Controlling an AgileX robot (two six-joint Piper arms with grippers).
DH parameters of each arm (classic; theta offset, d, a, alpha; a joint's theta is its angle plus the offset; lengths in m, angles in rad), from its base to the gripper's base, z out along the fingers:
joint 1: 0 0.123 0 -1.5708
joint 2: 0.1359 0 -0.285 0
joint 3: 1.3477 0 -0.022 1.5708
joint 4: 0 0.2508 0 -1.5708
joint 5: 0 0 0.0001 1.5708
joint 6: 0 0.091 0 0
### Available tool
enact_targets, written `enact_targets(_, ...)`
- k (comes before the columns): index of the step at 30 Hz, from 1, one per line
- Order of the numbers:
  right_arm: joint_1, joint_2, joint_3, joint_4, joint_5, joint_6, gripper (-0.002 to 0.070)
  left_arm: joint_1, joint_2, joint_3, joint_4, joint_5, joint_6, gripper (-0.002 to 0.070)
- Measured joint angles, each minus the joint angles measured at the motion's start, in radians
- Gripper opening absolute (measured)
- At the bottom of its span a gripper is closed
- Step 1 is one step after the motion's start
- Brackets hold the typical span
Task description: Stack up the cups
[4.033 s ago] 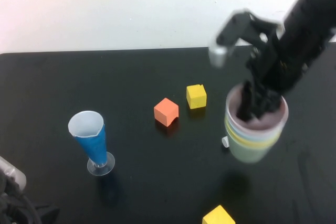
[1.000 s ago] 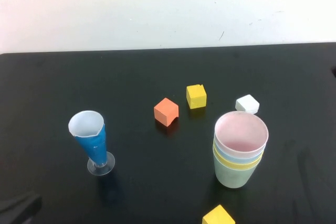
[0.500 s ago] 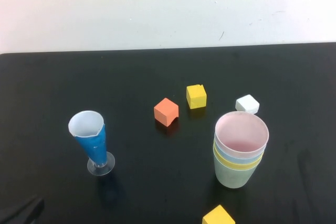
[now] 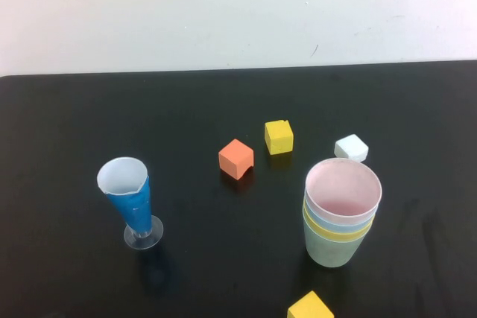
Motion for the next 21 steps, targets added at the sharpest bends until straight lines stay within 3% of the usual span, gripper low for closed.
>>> enact_targets(9,0.0,0.0,0.076,-0.01,-0.006,0.007,0.0012,0.0,0.0,0.0,-0.002,0.028,-0.017,-0.0001)
enact_targets(16,-0.002,-0.051,0.249,-0.005,-0.276,0.034,0.0011,0.0,0.0,0.0,-0.002,0.03,-0.017,-0.0001)
enact_targets(21,-0.107,-0.193,0.341,-0.017,-0.287,0.111,0.0011,0.0,0.0,0.0,-0.002,0.031,-0.019,-0.0001)
